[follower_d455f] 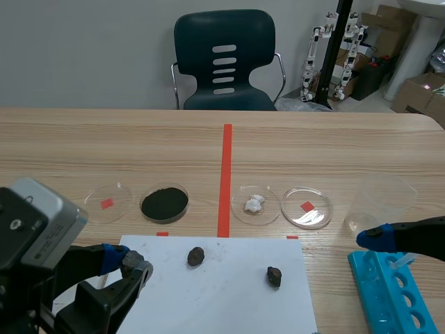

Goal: Put the mineral in the empty petri dish

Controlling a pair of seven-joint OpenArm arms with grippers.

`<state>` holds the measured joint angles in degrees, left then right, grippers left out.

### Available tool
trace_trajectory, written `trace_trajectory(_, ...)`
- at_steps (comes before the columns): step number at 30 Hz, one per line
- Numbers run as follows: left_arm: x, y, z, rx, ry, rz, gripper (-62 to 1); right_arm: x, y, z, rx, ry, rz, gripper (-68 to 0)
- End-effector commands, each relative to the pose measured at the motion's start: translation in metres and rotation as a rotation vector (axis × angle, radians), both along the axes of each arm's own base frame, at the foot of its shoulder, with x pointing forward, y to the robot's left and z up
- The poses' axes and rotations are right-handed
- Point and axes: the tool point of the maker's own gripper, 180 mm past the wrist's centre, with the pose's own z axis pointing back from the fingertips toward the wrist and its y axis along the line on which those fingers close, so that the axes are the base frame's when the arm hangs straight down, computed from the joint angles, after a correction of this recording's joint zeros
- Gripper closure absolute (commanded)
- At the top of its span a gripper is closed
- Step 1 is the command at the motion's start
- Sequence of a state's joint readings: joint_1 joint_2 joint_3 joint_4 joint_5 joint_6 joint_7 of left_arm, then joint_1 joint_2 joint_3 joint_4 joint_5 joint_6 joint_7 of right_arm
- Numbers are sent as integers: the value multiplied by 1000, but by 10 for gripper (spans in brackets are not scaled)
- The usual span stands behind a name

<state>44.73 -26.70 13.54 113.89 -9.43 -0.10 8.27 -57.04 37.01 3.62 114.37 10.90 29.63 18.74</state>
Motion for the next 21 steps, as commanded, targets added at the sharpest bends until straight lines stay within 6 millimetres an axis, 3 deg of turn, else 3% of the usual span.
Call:
trace_trajectory(1, 6, -3, 13, -24, -43, 1, -141, 1, 1, 4, 13, -9, 7, -679)
trace_trajectory(21, 8, -4, 14, -22, -49, -1, -141, 1, 1, 4, 13, -9, 7, -679)
